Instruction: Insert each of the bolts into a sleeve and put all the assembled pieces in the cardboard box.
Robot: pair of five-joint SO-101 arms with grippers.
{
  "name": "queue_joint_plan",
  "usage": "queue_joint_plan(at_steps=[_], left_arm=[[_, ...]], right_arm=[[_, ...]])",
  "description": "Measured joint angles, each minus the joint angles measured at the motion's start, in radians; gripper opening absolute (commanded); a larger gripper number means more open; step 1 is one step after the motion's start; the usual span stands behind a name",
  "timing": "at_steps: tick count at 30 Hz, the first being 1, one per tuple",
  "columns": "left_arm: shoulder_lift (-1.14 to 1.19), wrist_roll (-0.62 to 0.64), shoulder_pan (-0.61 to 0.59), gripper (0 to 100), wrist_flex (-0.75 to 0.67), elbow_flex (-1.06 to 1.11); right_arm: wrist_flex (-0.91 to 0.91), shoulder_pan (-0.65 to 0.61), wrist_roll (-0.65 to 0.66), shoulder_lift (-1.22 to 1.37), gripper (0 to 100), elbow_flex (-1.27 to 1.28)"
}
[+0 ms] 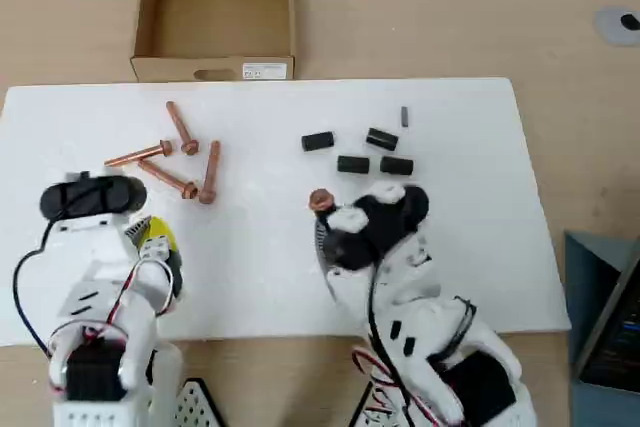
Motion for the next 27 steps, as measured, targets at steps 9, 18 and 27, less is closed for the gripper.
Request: queue_joint_plan(at_steps=[9,18,27], left_arm=[[0.002,-0.014,-0.032,0,-0.192,0.247],[0.003,-0.014,-0.032,0,-0.222,0.308],[0.003,0.009,-0.038,0,-0.222,0.308]], right_arm=[[-0.048,0.083,0.0,0.42,0.9,-0.264],[-0.252,0.147,0.0,0.819,0.9,-0.46],[-0.557,0.149,0.101,1.214,0.9,-0.669]])
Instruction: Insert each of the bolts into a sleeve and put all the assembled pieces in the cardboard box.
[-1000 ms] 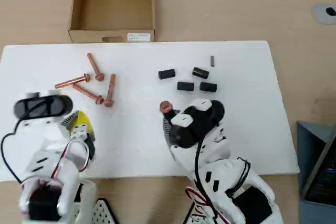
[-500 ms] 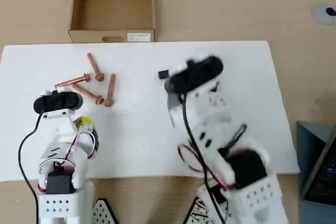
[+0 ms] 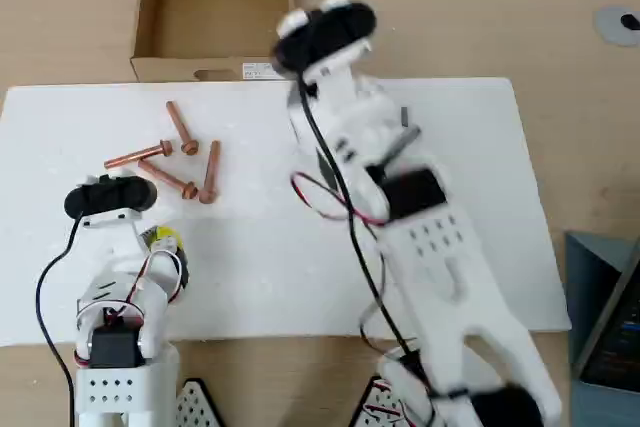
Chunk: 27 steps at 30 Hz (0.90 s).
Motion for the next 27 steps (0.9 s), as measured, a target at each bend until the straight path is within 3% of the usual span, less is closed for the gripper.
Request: queue_joint_plan(at_steps=[13,27], left_arm=[[0.0,0.003,0.0,0,0.0,0.0],[0.0,0.003,0.0,0,0.0,0.0]], right_arm=[[-0.258,0.0,0.06,0.687,1.0,-0.565],[-0.273,0.0,0.1,1.352,1.2,-1.237]])
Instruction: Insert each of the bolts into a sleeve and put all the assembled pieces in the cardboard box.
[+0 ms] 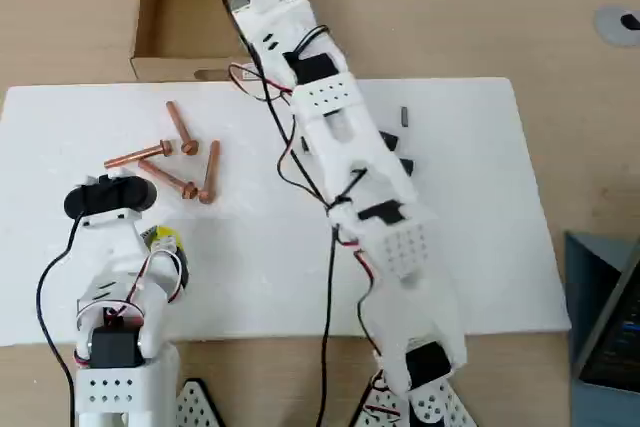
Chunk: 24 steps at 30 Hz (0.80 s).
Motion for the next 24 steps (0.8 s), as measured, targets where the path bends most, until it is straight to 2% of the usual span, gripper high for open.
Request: queue_joint_plan(at_steps=[5,11,24], left_arm=[[0.0,0.0,0.0,0,0.0,0.0],[0.0,0.0,0.0,0,0.0,0.0],[0.0,0.0,0.0,0,0.0,0.0]], right_arm=[[0.078,0.0,0.091,0.155,3.4,-0.173],[0.212,0.005,0.114,0.265,23.3,-0.348],[0.453,0.029,0.114,0.324,23.1,-0.631]])
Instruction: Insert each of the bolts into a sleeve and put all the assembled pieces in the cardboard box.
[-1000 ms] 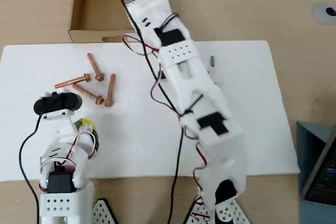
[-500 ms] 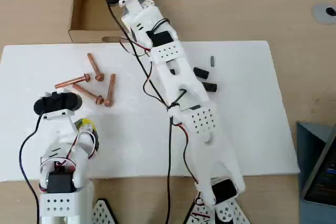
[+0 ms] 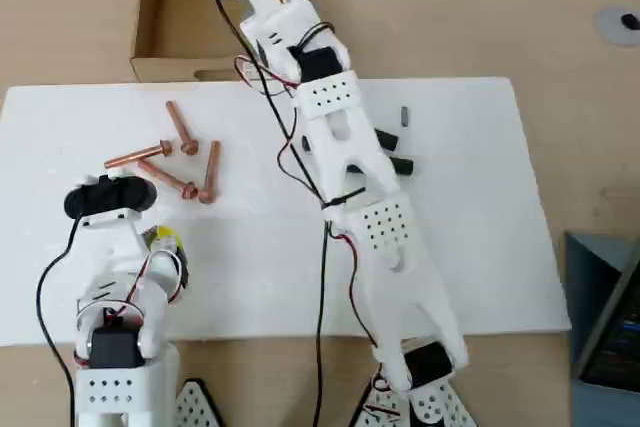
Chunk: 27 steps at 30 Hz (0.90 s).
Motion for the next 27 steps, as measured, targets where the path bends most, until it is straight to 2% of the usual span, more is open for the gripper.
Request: queue_joint_plan(at_steps=[12,27], left_arm=[[0.0,0.0,0.0,0,0.0,0.0],[0.0,0.002,0.0,0,0.0,0.0]], right_arm=[[0.354,0.0,0.0,0.0,23.1,-0.256],[0.631,0.003,0.0,-0.018,23.1,-0.272]])
